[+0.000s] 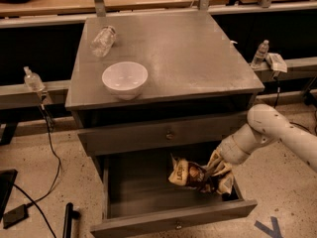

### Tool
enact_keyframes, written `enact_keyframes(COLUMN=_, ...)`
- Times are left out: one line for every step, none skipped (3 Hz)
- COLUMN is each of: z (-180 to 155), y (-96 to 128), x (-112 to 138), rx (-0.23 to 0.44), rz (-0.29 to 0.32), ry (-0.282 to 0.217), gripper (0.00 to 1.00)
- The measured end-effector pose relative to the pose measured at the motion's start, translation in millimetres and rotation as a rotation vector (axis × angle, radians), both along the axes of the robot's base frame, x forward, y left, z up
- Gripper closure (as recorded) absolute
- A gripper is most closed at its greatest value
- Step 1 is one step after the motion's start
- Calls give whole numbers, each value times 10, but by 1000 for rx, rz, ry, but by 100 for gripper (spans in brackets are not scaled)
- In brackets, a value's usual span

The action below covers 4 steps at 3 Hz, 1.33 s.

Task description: Place brown chip bag into middle drawer

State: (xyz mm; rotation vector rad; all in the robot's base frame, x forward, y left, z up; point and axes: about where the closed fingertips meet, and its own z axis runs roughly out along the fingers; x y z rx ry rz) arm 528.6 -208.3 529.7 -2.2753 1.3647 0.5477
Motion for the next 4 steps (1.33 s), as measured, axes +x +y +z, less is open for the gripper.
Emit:
enact_keyframes(z=10, y=39, x=31, rx=9, rz=15, ry=10, gripper=15)
enact_keyframes(z=147, y=-11, x=-9, rx=31, rz=3, ry=-16, gripper=0)
enact_keyframes(z=370, y=-231, x=-204, rx=65, rz=-52, ry=-51, gripper=0)
enact_keyframes(z=369, y=-230, x=-204, rx=65, rz=-52, ry=-51, gripper=0)
